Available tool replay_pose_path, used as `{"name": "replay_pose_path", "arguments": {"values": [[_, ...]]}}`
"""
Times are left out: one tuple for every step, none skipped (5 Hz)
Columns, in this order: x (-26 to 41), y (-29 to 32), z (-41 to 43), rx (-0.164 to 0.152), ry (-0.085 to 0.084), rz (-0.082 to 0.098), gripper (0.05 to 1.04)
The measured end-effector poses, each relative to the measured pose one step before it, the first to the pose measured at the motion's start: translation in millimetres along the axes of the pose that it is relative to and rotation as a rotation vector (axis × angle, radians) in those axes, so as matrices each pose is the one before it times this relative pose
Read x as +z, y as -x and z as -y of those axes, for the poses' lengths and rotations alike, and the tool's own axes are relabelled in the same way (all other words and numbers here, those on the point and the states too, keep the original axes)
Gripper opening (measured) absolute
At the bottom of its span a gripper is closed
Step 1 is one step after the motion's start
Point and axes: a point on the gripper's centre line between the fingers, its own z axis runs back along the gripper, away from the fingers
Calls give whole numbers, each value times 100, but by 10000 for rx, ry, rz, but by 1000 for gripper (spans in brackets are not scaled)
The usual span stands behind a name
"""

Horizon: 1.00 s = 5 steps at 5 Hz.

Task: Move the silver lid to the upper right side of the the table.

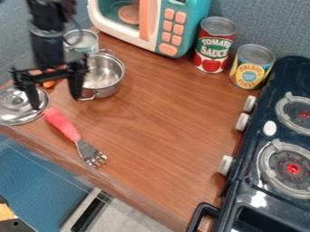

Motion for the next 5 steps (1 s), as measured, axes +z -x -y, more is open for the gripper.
{"name": "replay_pose_path", "arguments": {"values": [[-350, -2818, -1962, 959, -25, 424, 1000], [-1435, -1665, -553, 440, -386, 82, 1000], [-2181, -1732, -515, 599, -462, 194, 1000], [-413, -1051, 392, 162, -68, 332, 1000], [-263, -714, 275, 156, 54, 281, 950]]}}
